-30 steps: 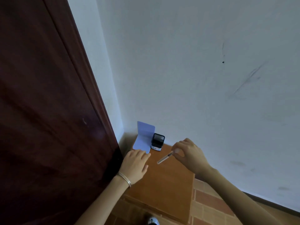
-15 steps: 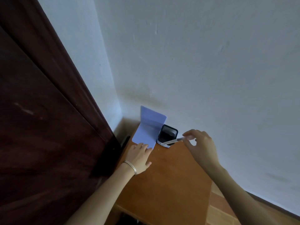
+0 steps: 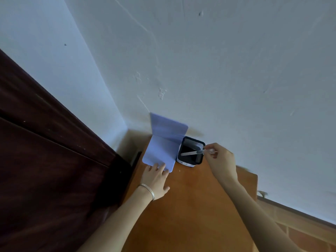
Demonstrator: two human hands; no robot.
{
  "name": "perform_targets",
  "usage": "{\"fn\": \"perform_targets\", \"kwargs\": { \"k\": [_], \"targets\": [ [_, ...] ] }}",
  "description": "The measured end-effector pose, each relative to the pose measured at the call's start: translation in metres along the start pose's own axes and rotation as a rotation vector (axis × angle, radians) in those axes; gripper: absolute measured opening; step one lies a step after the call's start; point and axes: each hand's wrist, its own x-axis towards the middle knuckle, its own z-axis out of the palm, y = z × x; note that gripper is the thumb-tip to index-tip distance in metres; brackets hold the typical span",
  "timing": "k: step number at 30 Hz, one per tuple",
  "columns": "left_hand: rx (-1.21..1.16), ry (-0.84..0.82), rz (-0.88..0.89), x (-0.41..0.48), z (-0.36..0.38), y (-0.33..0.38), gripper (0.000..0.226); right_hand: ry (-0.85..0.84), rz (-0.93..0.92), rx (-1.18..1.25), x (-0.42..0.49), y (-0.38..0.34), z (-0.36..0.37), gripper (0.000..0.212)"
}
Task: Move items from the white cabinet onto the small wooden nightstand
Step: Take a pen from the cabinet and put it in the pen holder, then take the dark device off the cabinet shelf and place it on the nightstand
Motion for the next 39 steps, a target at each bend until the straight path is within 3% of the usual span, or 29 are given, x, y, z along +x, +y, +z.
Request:
{"fn": "perform_targets", "kwargs": {
  "k": [8,12,19,22,30,39],
  "targets": [
    [-0.029,-0.003,-0.013,-0.001,-0.001,0.0,0.056,-0.068,0.019,-0.032,0.012,0.005,0.008,0.023],
    [-0.001,-0.022,-0.004,0.0,-0.005,-0.002,0.056,-0.1,-0.063,-0.046,0.004,0.005,0.007,0.042],
    [0.103,-0.131,0.018,-0.018,-0.054,-0.002,0.058,-0.159,-0.251,-0.541,-0.028,-0.003,-0.031,0.062],
    [0.085,-0.01,0.115,-0.05,-0.089,0.006,0.053,-0.123,-0.355,-0.651,-0.05,-0.016,-0.066,0.067],
    [0.08,0.405,0.448,-0.101,-0.233,0.045,0.045,0.013,-0.29,-0.804,-0.124,-0.064,-0.206,0.085],
    [0.076,0.795,0.822,-0.134,-0.451,0.212,0.053,0.534,-0.18,-0.833,-0.217,-0.088,-0.412,0.066]
  ]
}}
